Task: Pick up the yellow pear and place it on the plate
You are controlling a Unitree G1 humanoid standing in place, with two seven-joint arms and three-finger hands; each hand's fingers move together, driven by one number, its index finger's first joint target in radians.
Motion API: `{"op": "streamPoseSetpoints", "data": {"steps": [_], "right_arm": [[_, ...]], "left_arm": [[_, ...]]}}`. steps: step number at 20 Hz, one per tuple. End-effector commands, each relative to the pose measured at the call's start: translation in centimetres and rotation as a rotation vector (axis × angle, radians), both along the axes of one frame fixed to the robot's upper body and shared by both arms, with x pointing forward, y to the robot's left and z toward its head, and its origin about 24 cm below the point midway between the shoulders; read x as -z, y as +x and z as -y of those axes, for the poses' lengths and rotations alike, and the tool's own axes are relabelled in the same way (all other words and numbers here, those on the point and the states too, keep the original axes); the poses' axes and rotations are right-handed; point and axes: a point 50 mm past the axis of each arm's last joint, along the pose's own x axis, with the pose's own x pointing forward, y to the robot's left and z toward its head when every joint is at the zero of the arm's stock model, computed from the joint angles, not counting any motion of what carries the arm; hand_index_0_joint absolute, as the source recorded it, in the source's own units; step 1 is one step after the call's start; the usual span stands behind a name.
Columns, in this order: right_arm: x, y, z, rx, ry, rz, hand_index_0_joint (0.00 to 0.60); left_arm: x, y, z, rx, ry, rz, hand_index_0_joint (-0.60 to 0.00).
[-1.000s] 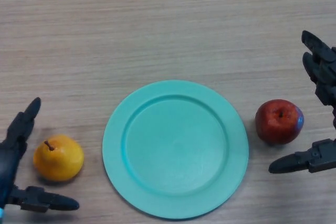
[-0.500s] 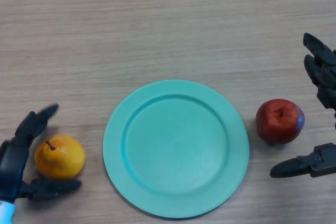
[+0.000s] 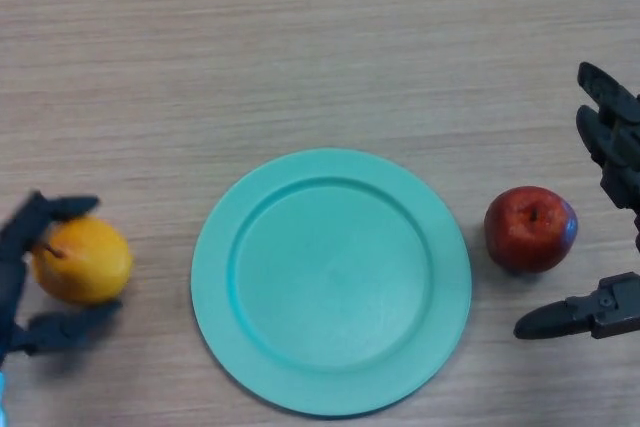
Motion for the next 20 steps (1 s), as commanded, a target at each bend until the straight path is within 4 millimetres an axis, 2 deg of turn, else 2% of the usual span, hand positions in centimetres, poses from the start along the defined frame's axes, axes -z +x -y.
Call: {"op": "streamPoseSetpoints", "data": {"steps": [1, 3, 4, 5, 8, 10, 12, 13, 14, 15, 16, 20], "right_arm": [[-3.1, -0.8, 1.0, 0.022, 0.011, 0.189, 0.000], [-3.1, -0.8, 0.9, 0.023, 0.001, 0.182, 0.000], [-3.2, -0.8, 0.9, 0.018, 0.006, 0.179, 0.000], [-3.1, -0.9, 0.9, 0.016, 0.009, 0.178, 0.000], [-3.3, -0.9, 0.9, 0.020, 0.007, 0.186, 0.000], [-3.5, -1.0, 0.9, 0.020, 0.004, 0.191, 0.000], [-3.6, -1.1, 1.0, 0.024, -0.001, 0.199, 0.000], [-3.6, -1.1, 1.0, 0.028, -0.008, 0.201, 0.000], [-3.6, -1.1, 1.0, 0.030, -0.010, 0.202, 0.000], [-3.6, -1.1, 1.0, 0.030, -0.010, 0.201, 0.000], [-3.7, -1.2, 1.0, 0.031, -0.006, 0.205, 0.000], [-3.6, -1.3, 1.1, 0.035, -0.006, 0.207, 0.000]], "left_arm": [[-5.6, -0.3, -2.8, -0.062, 0.000, 0.240, -0.600], [-7.1, -0.3, -1.5, 0.018, -0.031, 0.254, -0.600], [-7.9, -0.2, 0.0, 0.078, -0.020, 0.283, -0.600], [-8.2, -0.2, 0.7, 0.110, -0.020, 0.295, -0.600], [-9.1, 0.3, 5.0, 0.318, -0.003, 0.274, -0.600], [-9.4, 0.5, 6.6, 0.381, -0.021, 0.265, -0.600], [-8.8, 1.1, 9.2, 0.486, -0.038, 0.196, -0.600], [-8.6, 1.1, 9.7, 0.508, -0.031, 0.174, -0.600], [-8.1, 1.5, 11.0, 0.546, -0.085, 0.123, -0.600], [-8.0, 1.7, 11.4, 0.553, -0.090, 0.119, -0.600], [-7.0, 2.1, 12.3, 0.559, -0.043, 0.083, -0.600], [-5.6, 3.2, 13.8, 0.559, -0.079, 0.013, -0.600]]}}
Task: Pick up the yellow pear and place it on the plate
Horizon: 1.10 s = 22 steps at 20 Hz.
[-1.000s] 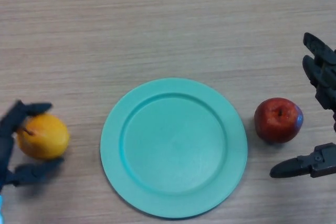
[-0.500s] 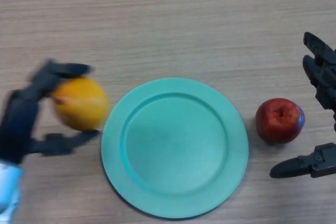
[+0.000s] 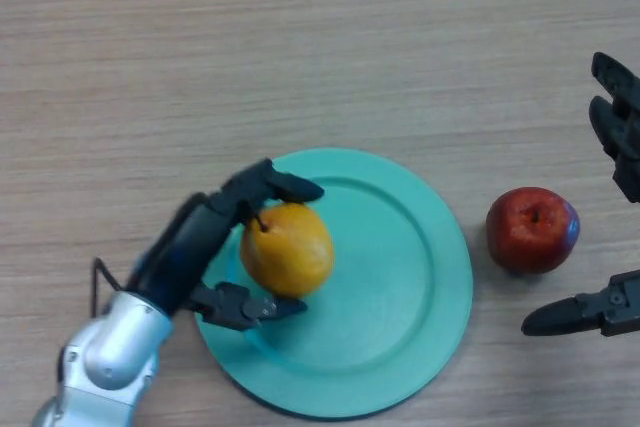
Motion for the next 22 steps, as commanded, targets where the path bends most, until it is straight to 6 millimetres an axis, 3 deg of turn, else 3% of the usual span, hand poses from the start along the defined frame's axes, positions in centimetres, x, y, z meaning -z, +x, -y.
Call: {"op": "streamPoseSetpoints", "data": {"steps": [1, 6, 22], "right_arm": [[-2.9, -0.9, 0.9, 0.019, -0.002, 0.188, 0.000], [-2.8, -1.1, 1.1, 0.025, 0.012, 0.186, 0.000], [-2.7, -0.8, 1.5, 0.047, 0.002, 0.195, 0.000]], "left_arm": [[-3.2, 0.8, 0.1, -0.017, -0.056, 0.182, -0.600], [-3.1, 1.8, 0.7, -0.054, -0.196, 0.106, -0.600], [-1.0, 2.6, 1.2, -0.119, 0.041, 0.138, -0.600]]}}
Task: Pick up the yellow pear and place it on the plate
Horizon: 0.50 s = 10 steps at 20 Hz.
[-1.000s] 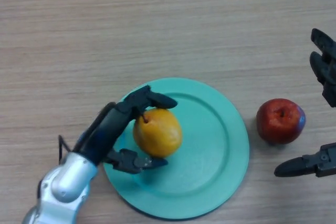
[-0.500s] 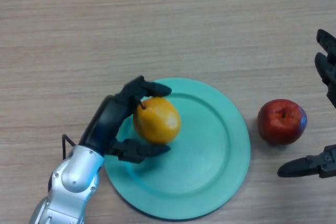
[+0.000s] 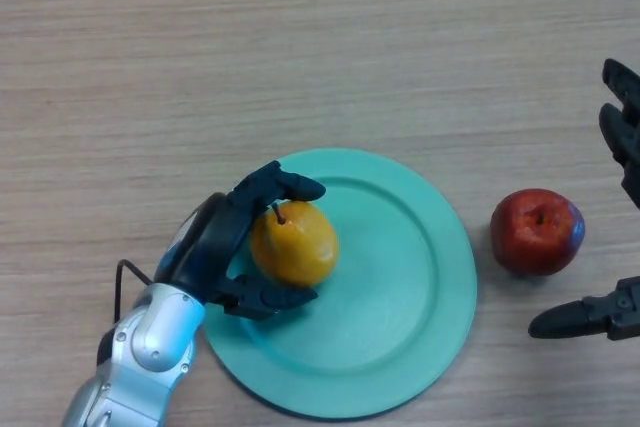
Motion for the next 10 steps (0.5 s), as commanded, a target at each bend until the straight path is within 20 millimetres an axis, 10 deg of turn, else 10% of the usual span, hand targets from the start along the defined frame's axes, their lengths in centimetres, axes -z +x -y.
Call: {"op": "streamPoseSetpoints", "data": {"steps": [1, 5, 10], "right_arm": [[-3.2, -0.7, 1.0, 0.023, -0.009, 0.218, 0.000], [-3.2, -0.6, 0.9, 0.017, -0.005, 0.214, 0.000], [-3.1, -0.4, 0.9, 0.008, -0.004, 0.209, 0.000]], "left_arm": [[-3.0, 0.5, 0.3, 0.022, -0.006, 0.191, -0.450], [-3.2, 0.6, 0.4, 0.014, 0.085, 0.200, 0.000], [-5.4, -0.1, -0.3, 0.004, 0.021, 0.228, 0.000]]}}
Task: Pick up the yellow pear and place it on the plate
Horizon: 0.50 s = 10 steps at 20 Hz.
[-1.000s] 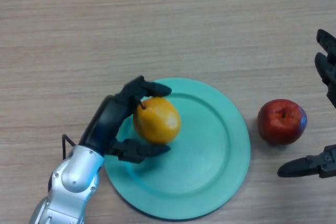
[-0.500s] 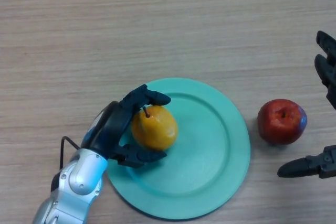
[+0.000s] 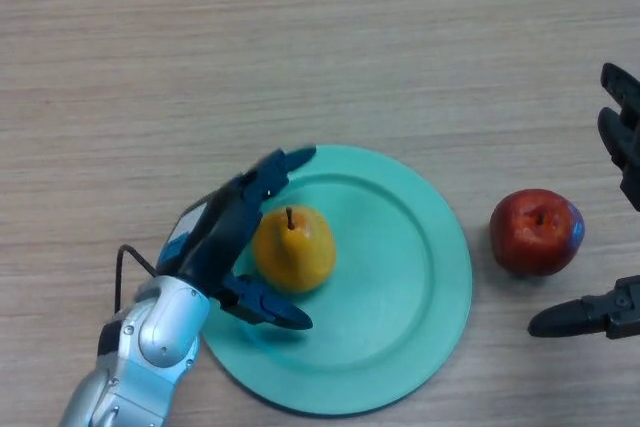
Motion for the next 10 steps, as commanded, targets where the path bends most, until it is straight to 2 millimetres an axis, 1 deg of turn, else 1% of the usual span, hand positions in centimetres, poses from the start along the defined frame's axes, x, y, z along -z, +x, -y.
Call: {"op": "streamPoseSetpoints", "data": {"steps": [1, 2, 5, 6, 7, 8, 9, 10], "right_arm": [[-3.2, -0.7, 0.8, 0.006, -0.006, 0.213, 0.000], [-3.2, -0.6, 0.8, 0.007, -0.005, 0.211, 0.000], [-3.0, -0.6, 0.8, 0.003, -0.001, 0.205, 0.000], [-3.0, -0.6, 0.7, 0.003, -0.001, 0.206, 0.000], [-3.1, -0.5, 0.7, 0.002, 0.001, 0.206, 0.000], [-3.1, -0.5, 0.7, 0.001, 0.005, 0.204, 0.000], [-3.1, -0.5, 0.7, 0.001, 0.007, 0.205, 0.000], [-3.0, -0.5, 0.7, 0.001, 0.006, 0.205, 0.000]], "left_arm": [[-3.8, 0.1, -0.9, -0.004, -0.092, 0.161, 0.000], [-4.6, -0.1, -1.4, -0.013, -0.141, 0.172, 0.000], [-6.2, -1.0, -2.8, -0.015, -0.242, 0.170, 0.000], [-6.9, -1.3, -3.8, -0.042, -0.299, 0.203, 0.000], [-7.2, -1.5, -4.2, -0.054, -0.320, 0.220, 0.000], [-7.8, -2.0, -5.3, -0.062, -0.390, 0.230, 0.000], [-8.0, -2.2, -5.7, -0.062, -0.426, 0.236, 0.000], [-8.3, -2.8, -6.8, -0.071, -0.471, 0.231, 0.000]]}}
